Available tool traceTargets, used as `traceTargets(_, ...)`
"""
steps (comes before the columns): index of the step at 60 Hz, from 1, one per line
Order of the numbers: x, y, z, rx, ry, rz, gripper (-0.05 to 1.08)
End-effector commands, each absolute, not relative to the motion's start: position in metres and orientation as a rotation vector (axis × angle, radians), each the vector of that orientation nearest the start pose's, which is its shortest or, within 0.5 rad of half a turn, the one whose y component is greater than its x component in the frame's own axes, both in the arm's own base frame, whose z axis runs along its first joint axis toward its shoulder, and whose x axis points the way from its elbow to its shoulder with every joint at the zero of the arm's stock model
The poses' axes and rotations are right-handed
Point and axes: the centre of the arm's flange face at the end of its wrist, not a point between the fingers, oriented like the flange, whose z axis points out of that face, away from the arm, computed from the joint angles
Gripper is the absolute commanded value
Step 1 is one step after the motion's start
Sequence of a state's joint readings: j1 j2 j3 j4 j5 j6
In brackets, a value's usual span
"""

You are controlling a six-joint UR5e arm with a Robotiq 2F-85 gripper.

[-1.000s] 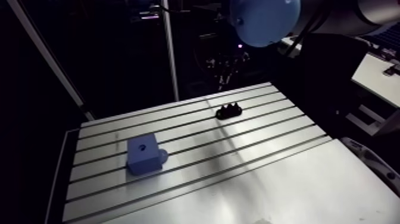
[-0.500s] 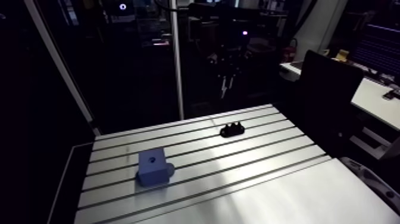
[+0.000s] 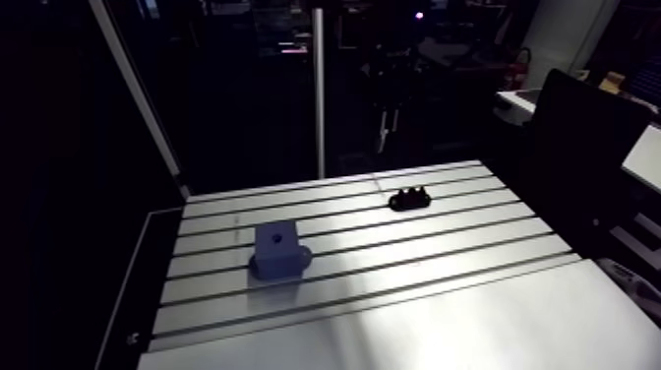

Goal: Pick up the M10 bolt and insert it into the hex recess until seated.

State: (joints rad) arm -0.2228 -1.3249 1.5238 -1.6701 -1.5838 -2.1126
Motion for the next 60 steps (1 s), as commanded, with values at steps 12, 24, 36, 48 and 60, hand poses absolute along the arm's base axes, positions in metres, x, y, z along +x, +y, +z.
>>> traceTargets(12, -0.587, -0.076, 0.385, -0.698, 2.927, 0.073, 1.00)
traceTargets(24, -0.584, -0.101, 0.385, -0.737, 2.921, 0.075, 1.00)
traceTargets(36, -0.578, -0.122, 0.382, -0.768, 2.913, 0.066, 1.00)
traceTargets(48, -0.577, -0.138, 0.372, -0.715, 2.914, 0.049, 1.00)
traceTargets(60, -0.579, -0.151, 0.360, -0.659, 2.906, 0.051, 1.04)
